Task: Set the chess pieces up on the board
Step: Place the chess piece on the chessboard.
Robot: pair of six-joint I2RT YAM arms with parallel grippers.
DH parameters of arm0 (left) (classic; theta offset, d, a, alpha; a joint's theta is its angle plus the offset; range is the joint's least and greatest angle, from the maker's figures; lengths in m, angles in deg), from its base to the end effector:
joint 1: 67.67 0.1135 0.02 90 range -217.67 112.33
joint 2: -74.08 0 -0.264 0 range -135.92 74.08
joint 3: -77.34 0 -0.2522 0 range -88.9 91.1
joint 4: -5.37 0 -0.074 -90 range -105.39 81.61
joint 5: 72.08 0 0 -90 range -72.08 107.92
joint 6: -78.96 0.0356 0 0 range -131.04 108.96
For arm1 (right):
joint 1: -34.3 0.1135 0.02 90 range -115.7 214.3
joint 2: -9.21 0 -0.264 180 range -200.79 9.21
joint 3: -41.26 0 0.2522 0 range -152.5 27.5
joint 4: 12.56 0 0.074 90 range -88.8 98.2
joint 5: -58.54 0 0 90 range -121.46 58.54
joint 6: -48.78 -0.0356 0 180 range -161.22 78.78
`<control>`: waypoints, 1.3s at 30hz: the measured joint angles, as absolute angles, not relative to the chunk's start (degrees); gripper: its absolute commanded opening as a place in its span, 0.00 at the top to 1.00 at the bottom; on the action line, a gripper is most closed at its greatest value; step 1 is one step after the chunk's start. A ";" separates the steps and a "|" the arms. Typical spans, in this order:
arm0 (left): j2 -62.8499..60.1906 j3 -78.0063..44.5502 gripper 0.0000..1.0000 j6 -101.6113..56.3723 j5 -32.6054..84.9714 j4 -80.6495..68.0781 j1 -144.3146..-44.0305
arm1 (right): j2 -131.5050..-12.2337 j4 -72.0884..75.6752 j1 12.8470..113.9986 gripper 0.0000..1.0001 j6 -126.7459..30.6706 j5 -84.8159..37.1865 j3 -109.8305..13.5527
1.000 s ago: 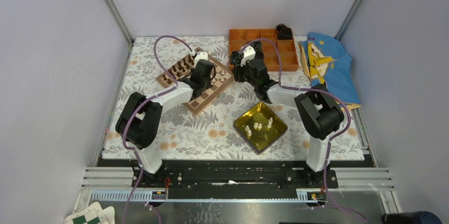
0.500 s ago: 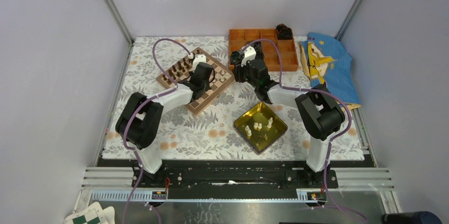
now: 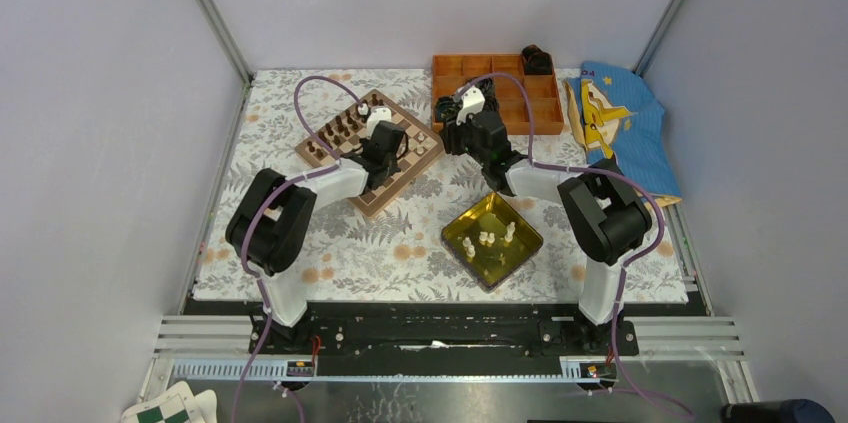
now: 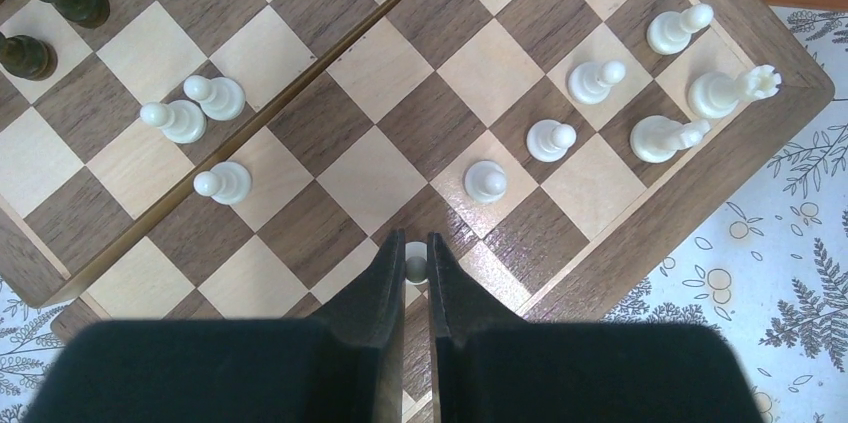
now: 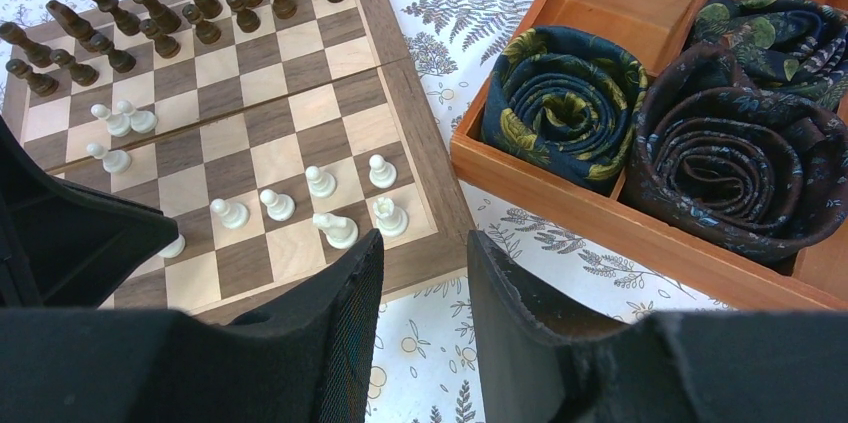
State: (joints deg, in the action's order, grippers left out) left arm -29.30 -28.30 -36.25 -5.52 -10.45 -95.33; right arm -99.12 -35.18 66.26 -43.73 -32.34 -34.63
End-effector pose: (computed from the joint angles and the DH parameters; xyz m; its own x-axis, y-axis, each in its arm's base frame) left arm 0.3407 -0.1626 0.1728 -0.6401 -0.1057 -0.7610 -0.1067 0.9931 -0.0482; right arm 0.3599 0.2239 0.2101 -0.1672 -0.0527 -0.9845 -0.5096 0.8595 0.0405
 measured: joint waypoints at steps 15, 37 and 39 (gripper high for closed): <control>-29.80 -28.26 0.94 -37.15 -5.48 -9.17 -95.33 | -99.12 -35.36 66.15 0.56 -43.75 -32.30 -34.61; -29.71 -28.19 0.66 -37.83 -5.59 -9.23 -95.33 | -99.12 -35.38 66.00 0.56 -44.18 -31.88 -34.46; -29.32 -28.17 0.66 -37.80 -5.87 -9.56 -95.33 | -99.12 -35.36 66.00 0.56 -44.21 -31.88 -34.46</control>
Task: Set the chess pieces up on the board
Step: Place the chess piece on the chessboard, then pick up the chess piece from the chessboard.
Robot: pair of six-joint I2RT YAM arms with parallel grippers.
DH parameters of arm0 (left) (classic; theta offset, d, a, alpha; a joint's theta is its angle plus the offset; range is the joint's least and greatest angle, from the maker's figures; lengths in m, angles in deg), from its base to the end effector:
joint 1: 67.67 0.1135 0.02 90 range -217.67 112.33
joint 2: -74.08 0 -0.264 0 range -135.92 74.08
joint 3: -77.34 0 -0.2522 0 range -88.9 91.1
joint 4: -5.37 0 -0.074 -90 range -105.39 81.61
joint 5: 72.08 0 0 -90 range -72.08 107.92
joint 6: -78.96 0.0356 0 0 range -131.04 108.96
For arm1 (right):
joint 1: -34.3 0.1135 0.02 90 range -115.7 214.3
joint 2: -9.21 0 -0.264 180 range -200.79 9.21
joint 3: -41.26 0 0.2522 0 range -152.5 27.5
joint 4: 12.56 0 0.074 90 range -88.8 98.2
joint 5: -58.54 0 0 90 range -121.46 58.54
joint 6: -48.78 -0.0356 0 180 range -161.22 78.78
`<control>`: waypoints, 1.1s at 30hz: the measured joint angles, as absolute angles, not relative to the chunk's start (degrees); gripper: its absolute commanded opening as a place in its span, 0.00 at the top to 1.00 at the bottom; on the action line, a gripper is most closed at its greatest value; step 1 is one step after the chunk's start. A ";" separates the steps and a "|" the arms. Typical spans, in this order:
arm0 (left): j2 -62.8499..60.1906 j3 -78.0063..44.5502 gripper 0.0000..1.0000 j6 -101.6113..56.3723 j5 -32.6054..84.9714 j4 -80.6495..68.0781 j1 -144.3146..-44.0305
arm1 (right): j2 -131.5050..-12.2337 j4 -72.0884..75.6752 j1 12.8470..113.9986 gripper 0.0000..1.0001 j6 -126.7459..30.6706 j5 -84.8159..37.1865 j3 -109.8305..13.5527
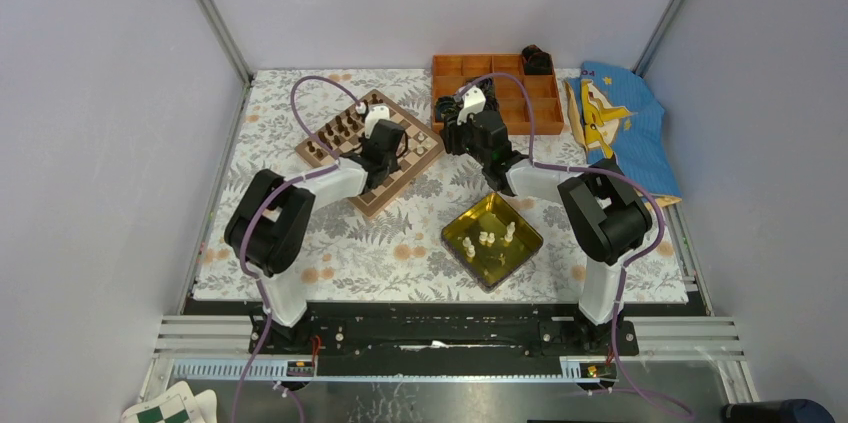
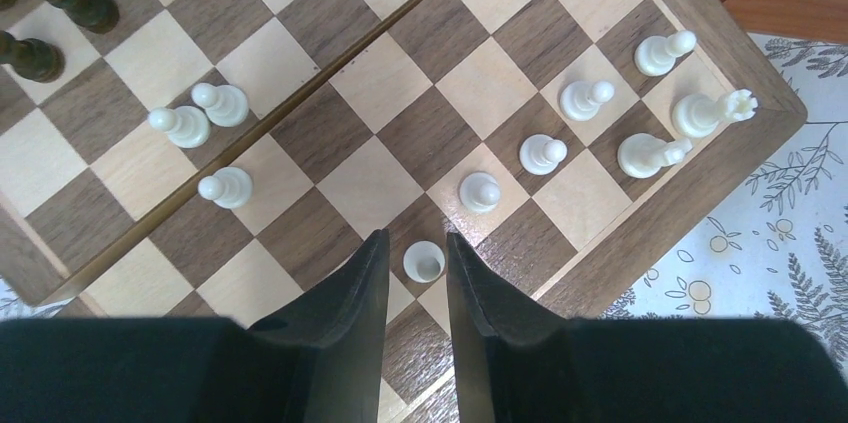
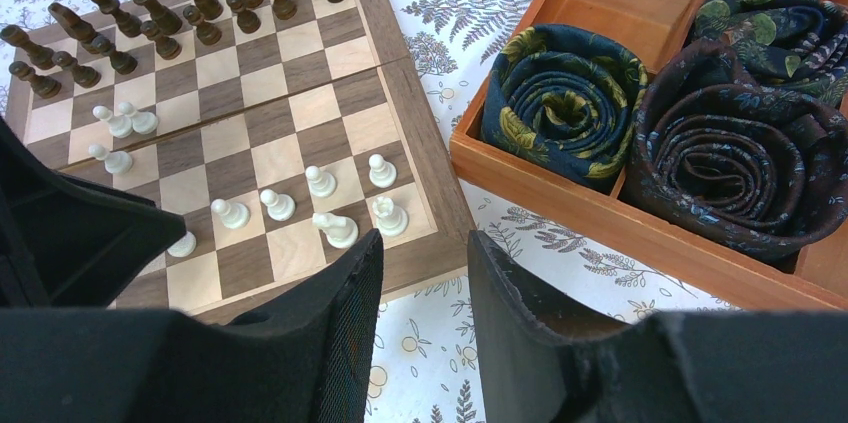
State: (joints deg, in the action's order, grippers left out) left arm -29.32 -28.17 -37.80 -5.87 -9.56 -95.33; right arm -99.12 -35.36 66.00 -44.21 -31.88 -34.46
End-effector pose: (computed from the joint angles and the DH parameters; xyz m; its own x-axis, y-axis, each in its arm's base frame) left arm 0.3422 -0.1631 0.1746 -0.6230 -0.1386 -0.7698 -0.1270 0.9890 -0.0753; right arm 0.3604 0.2223 0.2095 -0.1719 -0.0448 -0.9841 -0.5110 0.8581 0.0502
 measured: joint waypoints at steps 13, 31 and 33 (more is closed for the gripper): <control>-18.78 -28.17 0.55 -38.24 -10.66 -12.07 -94.41 | -98.20 -35.36 66.00 0.56 -44.80 -30.70 -34.44; -23.15 -29.61 0.36 -42.92 -7.90 -13.45 -85.13 | -97.77 -35.31 65.96 0.55 -45.61 -28.87 -34.44; -24.16 -29.48 0.39 -43.11 -7.51 -13.43 -84.93 | -97.77 -35.34 65.96 0.55 -45.63 -28.87 -34.44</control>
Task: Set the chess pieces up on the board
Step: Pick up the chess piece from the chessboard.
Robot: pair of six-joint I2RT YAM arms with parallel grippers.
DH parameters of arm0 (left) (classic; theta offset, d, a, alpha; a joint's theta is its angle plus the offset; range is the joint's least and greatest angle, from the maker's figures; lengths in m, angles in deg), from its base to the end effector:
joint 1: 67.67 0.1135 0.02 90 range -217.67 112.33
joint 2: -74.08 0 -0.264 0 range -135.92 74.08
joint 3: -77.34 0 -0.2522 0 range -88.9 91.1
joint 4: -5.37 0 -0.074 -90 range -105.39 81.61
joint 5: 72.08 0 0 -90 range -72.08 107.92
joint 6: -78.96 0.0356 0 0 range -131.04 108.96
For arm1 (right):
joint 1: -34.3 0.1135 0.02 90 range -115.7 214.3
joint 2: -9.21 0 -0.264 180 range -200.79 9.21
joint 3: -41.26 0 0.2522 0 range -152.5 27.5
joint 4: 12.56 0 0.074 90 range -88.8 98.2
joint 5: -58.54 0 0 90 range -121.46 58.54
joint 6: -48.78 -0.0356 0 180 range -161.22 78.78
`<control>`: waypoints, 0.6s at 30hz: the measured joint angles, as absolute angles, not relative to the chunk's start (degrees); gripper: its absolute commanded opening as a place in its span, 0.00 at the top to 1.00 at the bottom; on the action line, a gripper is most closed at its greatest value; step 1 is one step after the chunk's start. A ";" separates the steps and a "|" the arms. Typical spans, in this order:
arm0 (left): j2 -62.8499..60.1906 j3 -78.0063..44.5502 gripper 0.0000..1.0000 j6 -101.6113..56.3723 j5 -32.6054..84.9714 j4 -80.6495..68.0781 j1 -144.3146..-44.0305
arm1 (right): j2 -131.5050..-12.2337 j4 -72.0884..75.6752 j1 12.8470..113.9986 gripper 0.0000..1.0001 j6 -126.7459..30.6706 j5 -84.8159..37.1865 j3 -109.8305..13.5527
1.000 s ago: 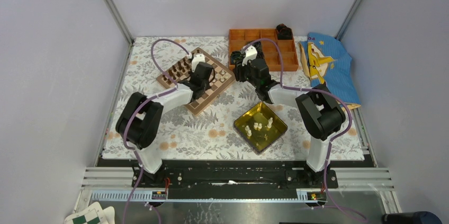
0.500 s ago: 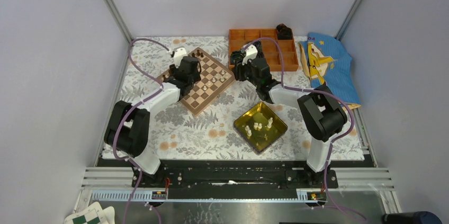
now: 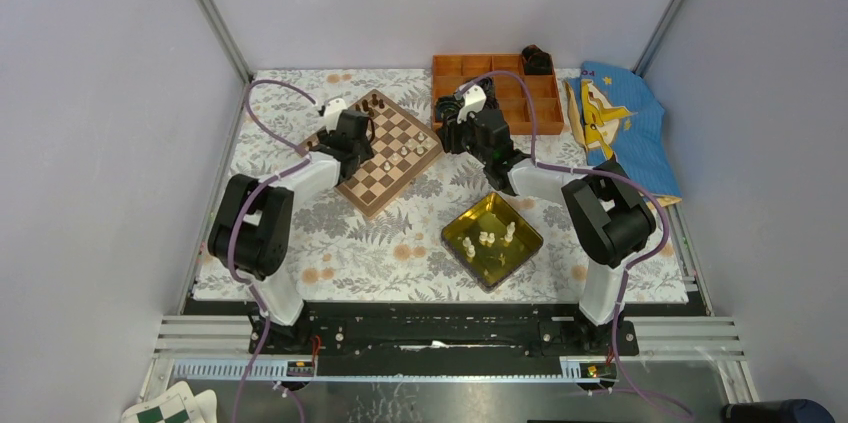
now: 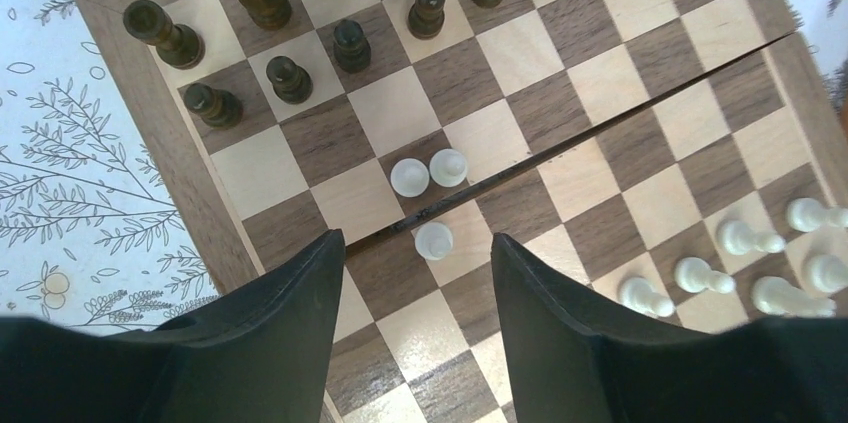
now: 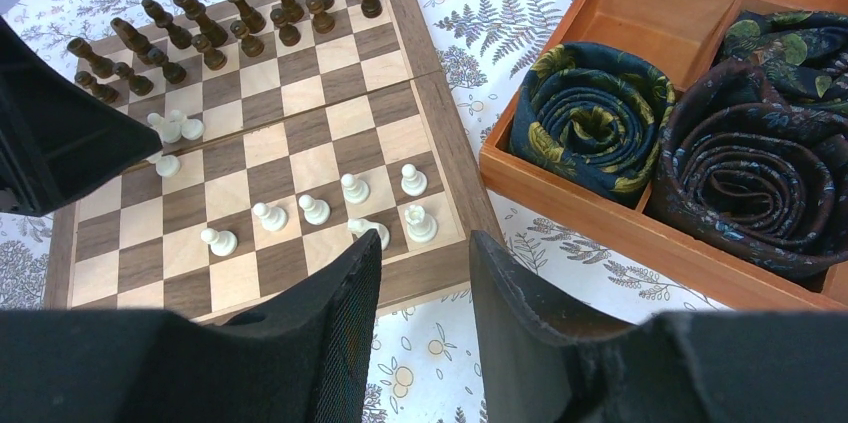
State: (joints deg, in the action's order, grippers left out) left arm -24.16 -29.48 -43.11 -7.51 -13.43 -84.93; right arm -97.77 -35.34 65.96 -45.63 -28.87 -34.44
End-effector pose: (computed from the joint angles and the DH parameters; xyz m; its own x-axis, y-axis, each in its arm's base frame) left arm 0.3510 -0.0931 0.1944 -0.5460 -0.3325 -0.7690 -0.3748 0.9178 -0.1307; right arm 0.3575 0.2223 0.2188 -0.1687 -0.0138 -0.9856 -0.5510 0.8304 0.0827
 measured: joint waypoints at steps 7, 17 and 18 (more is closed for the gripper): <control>-27.83 -28.36 0.42 -43.44 -6.44 -13.47 -84.30 | -97.77 -35.31 65.96 0.55 -45.63 -28.87 -34.44; -29.38 -26.75 0.56 -43.49 -5.61 -13.38 -84.05 | -97.77 -35.31 65.96 0.55 -45.61 -28.89 -34.46; -29.38 -26.75 0.58 -43.51 -5.59 -13.38 -84.05 | -97.77 -35.31 65.93 0.55 -45.61 -28.89 -34.46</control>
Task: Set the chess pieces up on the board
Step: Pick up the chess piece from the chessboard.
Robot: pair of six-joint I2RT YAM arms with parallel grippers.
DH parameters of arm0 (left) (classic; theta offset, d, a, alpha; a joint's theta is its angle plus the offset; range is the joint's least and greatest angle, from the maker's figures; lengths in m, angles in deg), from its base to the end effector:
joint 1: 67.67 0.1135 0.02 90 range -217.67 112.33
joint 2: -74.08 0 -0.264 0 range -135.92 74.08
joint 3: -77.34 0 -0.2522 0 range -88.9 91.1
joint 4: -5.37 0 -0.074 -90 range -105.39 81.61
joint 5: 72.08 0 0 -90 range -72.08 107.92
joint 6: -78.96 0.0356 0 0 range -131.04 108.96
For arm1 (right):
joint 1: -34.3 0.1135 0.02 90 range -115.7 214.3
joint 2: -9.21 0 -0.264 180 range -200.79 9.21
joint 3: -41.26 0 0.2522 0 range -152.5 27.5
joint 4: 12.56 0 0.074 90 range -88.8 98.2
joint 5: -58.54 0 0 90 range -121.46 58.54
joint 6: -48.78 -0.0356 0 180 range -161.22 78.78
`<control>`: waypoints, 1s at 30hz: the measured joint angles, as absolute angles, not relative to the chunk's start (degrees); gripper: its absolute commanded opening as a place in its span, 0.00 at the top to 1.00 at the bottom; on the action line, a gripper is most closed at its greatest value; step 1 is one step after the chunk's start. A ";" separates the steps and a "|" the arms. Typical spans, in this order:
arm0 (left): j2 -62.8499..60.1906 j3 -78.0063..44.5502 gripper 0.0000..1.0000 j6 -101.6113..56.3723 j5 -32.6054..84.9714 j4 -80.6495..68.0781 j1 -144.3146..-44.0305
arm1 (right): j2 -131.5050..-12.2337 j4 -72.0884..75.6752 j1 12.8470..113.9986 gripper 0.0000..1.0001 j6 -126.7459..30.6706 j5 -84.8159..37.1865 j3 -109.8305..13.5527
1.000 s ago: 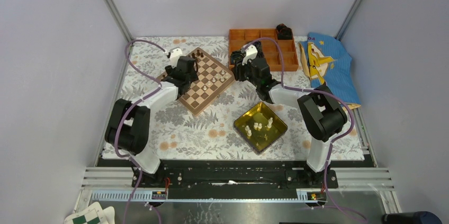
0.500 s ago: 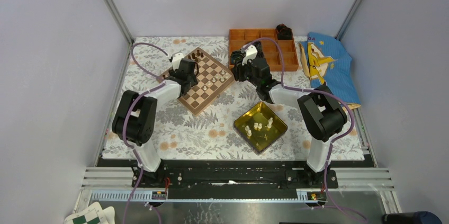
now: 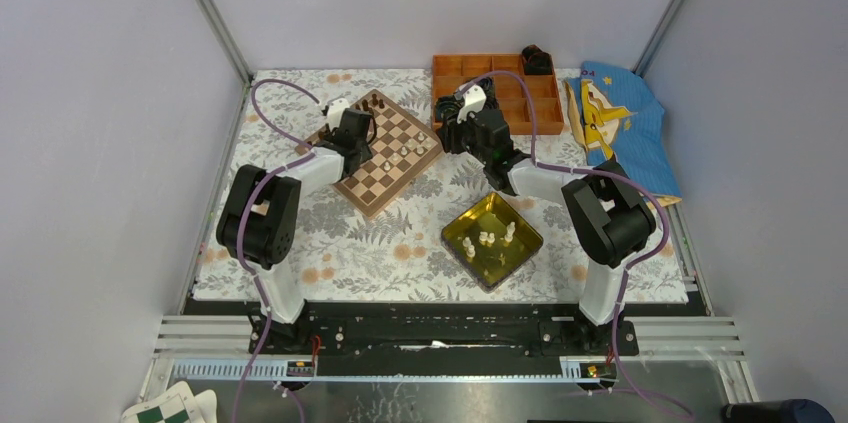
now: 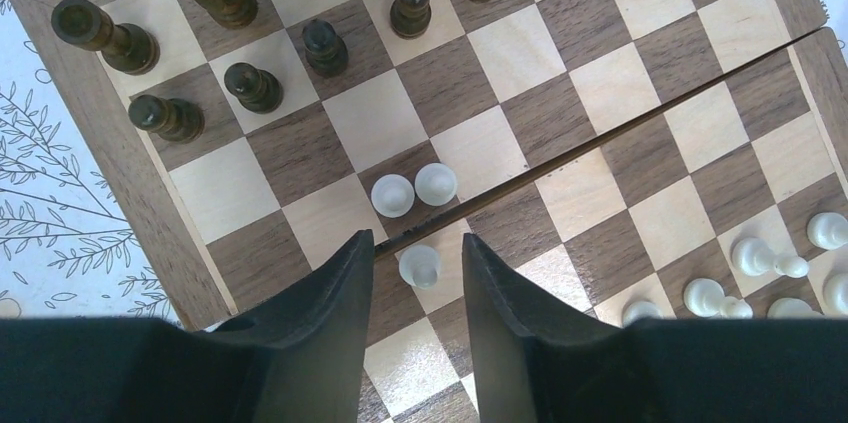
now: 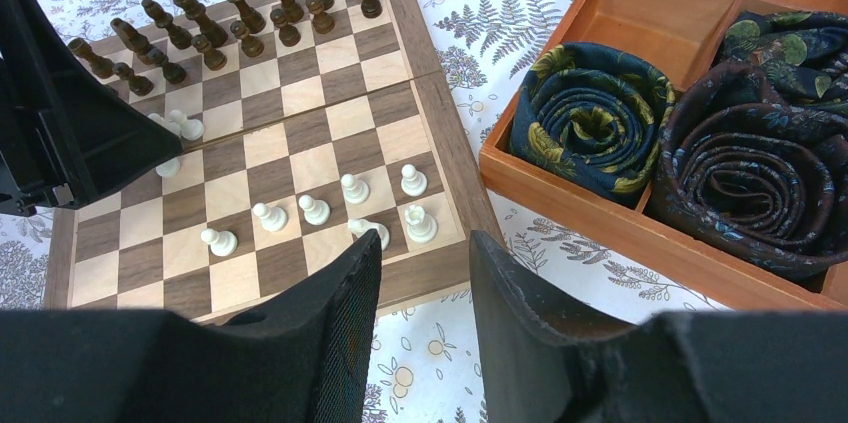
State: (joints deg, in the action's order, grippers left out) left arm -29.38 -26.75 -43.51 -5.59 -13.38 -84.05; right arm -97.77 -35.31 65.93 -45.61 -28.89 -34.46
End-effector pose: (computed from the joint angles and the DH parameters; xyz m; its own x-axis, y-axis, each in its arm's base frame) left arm 0.3674 -0.0932 0.1765 -0.5821 -0.3420 -0.7377 -0.3773 0.9173 -0.1276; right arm 0.3577 0.2222 0.2189 -0.1686 -0.0141 -0.9856 -0.5504 0.8309 0.0823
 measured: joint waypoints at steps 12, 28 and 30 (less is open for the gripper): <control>-29.49 -26.75 0.68 -43.55 -5.37 -13.41 -84.03 | -97.79 -35.31 65.96 0.55 -45.63 -28.89 -34.46; -29.49 -26.75 1.00 -43.97 -5.13 -13.36 -84.01 | -97.77 -35.34 65.93 0.55 -45.65 -28.89 -34.46; -29.47 -26.75 1.00 -43.97 -5.17 -13.36 -84.01 | -97.77 -35.34 65.93 0.55 -45.65 -28.89 -34.46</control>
